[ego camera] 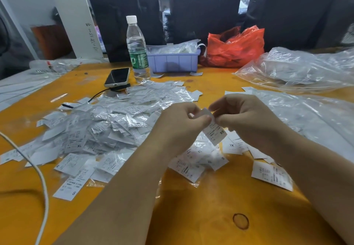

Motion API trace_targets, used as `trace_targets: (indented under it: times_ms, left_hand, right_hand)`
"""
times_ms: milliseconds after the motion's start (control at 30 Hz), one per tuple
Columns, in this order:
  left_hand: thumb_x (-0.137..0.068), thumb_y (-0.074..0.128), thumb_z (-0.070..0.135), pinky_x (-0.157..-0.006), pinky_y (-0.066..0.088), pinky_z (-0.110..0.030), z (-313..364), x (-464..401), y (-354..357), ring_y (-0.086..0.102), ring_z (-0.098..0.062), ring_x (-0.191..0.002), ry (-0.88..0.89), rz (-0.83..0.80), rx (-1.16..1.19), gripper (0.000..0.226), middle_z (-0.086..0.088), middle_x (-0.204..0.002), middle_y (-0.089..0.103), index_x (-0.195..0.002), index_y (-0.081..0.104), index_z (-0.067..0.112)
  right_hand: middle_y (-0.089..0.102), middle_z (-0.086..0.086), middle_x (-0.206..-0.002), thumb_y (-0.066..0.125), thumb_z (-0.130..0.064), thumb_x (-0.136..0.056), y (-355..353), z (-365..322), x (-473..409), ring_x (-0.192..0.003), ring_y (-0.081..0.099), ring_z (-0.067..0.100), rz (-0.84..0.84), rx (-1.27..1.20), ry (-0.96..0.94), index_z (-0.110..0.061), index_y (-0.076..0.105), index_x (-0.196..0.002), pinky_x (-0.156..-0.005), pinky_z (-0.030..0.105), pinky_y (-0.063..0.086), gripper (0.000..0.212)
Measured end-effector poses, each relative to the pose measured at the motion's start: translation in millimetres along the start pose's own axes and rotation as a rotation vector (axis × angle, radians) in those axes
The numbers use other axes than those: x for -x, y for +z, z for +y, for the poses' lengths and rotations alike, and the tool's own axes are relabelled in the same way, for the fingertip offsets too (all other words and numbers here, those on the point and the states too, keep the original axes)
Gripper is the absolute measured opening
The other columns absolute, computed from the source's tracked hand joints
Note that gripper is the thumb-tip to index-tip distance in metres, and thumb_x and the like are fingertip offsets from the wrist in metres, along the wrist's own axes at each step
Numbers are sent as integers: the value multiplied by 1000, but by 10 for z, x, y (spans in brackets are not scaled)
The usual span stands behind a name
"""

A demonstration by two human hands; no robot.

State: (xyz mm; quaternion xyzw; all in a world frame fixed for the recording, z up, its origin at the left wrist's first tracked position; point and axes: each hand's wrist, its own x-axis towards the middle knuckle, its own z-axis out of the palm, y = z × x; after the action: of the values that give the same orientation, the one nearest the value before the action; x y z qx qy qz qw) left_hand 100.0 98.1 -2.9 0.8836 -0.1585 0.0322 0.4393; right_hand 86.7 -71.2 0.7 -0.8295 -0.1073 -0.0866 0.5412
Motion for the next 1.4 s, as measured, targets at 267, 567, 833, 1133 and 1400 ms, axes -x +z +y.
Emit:
trace_targets:
  times_ms: [267,567,833,1133,1400]
  left_hand:
    - [-95,58,28,-46,31,-19,89,52,102,38,-4,-47,106,-50,135,26,7,-59,51,-90,69,5]
    - [-97,54,22,-51,43,-25,227,183,356,49,-3,-49,128,-170,250,15,11,-59,64,-96,66,30]
    - [-99,52,23,-60,45,-39,347,298,507,52,-18,-60,166,-296,261,14,10,-64,65,-96,63,30]
    - [-99,51,25,-63,51,-45,345,289,501,54,-11,-59,170,-304,198,15,12,-65,65,-95,63,33]
    - [-98,52,24,-56,52,-36,301,225,459,55,-3,-54,106,-142,289,21,11,-65,68,-115,54,36]
  right_hand:
    - [70,-4,-90,53,1,-88,-136,-214,264,-76,64,10,152,668,-232,-19,72,-103,-60,24,53,32]
    - [70,11,-87,58,9,-76,-315,-118,789,-76,62,35,301,1058,-148,-9,72,-94,-53,44,55,29]
    - [57,-7,-105,56,-19,-85,-402,81,935,-97,50,18,173,1185,279,-27,57,-106,-68,33,54,23]
    - [55,-3,-93,54,-10,-80,-379,132,910,-81,46,22,227,1147,275,-24,47,-90,-61,34,45,19]
    - [60,6,-106,65,14,-79,-342,114,927,-77,62,18,541,779,-307,-8,65,-110,-64,28,55,38]
